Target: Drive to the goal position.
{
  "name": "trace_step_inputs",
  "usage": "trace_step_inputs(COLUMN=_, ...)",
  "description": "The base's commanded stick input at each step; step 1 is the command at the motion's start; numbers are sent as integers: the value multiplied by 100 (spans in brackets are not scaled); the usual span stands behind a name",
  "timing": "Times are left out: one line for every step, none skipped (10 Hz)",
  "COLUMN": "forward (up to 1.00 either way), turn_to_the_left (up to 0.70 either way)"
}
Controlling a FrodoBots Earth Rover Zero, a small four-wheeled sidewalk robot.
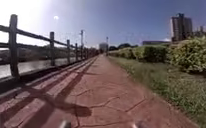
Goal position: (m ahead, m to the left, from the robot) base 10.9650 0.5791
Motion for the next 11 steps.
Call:
trace_step_inputs(forward=50, turn_to_the_left=0)
trace_step_inputs(forward=50, turn_to_the_left=0)
trace_step_inputs(forward=50, turn_to_the_left=0)
trace_step_inputs(forward=50, turn_to_the_left=0)
trace_step_inputs(forward=50, turn_to_the_left=0)
trace_step_inputs(forward=50, turn_to_the_left=0)
trace_step_inputs(forward=50, turn_to_the_left=0)
trace_step_inputs(forward=50, turn_to_the_left=0)
trace_step_inputs(forward=50, turn_to_the_left=0)
trace_step_inputs(forward=50, turn_to_the_left=0)
trace_step_inputs(forward=50, turn_to_the_left=0)
